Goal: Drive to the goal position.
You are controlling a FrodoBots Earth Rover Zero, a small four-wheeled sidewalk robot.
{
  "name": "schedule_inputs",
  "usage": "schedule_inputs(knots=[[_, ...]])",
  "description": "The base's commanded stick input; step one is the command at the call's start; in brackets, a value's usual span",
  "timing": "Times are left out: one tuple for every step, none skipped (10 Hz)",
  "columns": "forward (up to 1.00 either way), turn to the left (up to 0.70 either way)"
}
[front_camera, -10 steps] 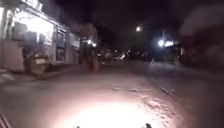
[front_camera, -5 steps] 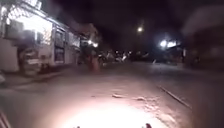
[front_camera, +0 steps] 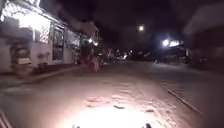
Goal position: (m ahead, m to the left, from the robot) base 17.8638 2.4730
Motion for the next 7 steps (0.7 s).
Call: schedule_inputs(knots=[[0.70,0.00],[0.70,0.00],[0.70,0.00],[0.70,0.00],[0.70,0.00],[0.70,0.00],[0.70,0.00]])
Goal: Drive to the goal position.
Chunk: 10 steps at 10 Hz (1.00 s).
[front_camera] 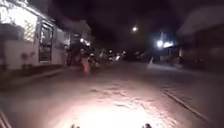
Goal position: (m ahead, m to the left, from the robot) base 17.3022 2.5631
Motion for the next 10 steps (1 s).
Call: schedule_inputs(knots=[[0.70,0.00],[0.70,0.00],[0.70,0.00],[0.70,0.00],[0.70,0.00],[0.70,0.00],[0.70,0.00],[0.70,0.00],[0.70,0.00],[0.70,0.00]])
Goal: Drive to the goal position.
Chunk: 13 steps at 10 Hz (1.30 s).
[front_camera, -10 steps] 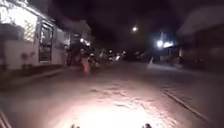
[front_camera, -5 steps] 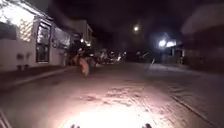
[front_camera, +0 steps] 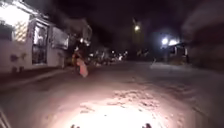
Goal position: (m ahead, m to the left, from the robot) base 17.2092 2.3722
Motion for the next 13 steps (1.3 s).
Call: schedule_inputs(knots=[[0.70,0.00],[0.70,0.00],[0.70,0.00],[0.70,0.00],[0.70,0.00],[0.70,0.00],[0.70,0.00],[0.70,0.00],[0.70,0.00],[0.70,0.00],[0.70,0.00],[0.70,0.00],[0.70,0.00]])
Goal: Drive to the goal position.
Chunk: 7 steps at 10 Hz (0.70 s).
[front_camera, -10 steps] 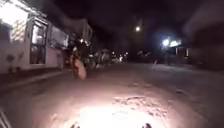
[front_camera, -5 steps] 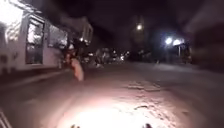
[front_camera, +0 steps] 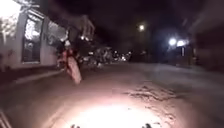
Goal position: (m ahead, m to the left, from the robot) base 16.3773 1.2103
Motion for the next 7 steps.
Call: schedule_inputs(knots=[[0.70,0.00],[0.70,0.00],[0.70,0.00],[0.70,0.00],[0.70,0.00],[0.70,0.00],[0.70,0.00]])
